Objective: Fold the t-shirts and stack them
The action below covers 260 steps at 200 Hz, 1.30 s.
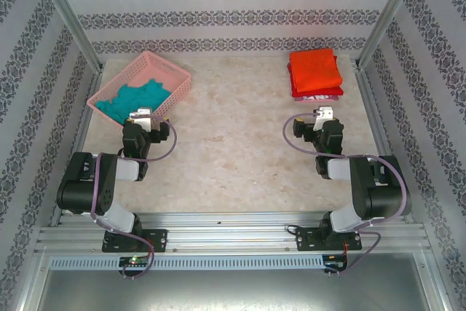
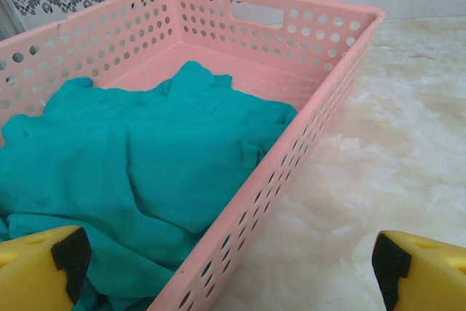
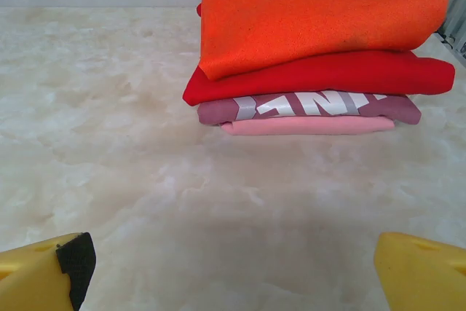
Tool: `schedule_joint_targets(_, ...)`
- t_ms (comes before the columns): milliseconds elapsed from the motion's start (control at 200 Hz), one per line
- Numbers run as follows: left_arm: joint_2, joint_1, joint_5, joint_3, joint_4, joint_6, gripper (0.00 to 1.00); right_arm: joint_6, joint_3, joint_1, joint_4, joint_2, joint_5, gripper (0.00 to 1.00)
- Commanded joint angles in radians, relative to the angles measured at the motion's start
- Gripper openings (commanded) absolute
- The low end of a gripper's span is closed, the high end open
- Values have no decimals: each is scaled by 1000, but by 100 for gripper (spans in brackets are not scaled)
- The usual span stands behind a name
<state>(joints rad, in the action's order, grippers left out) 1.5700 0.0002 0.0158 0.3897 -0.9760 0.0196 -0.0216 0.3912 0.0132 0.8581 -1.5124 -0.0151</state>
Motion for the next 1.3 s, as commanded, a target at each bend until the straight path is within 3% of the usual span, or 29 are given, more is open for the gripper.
schedule_joint_targets(0, 15, 4, 13, 3, 53, -15, 100, 8, -2, -1, 27, 1, 8, 98)
schedule_joint_targets(739, 14, 4, 5, 5, 57, -18, 100, -2, -3, -13, 30, 2, -19, 98)
schedule_joint_targets(929, -55, 3, 37, -87, -62, -6, 100, 6, 5, -14, -56, 93, -37, 98)
schedule_joint_targets(1159, -345, 0, 3, -25, 276, -40, 100, 0, 32, -8, -273, 324, -70, 98)
schedule_joint_targets(1294, -402, -2, -63, 115, 487, -126, 100, -15, 77, 25, -373, 408, -106, 98)
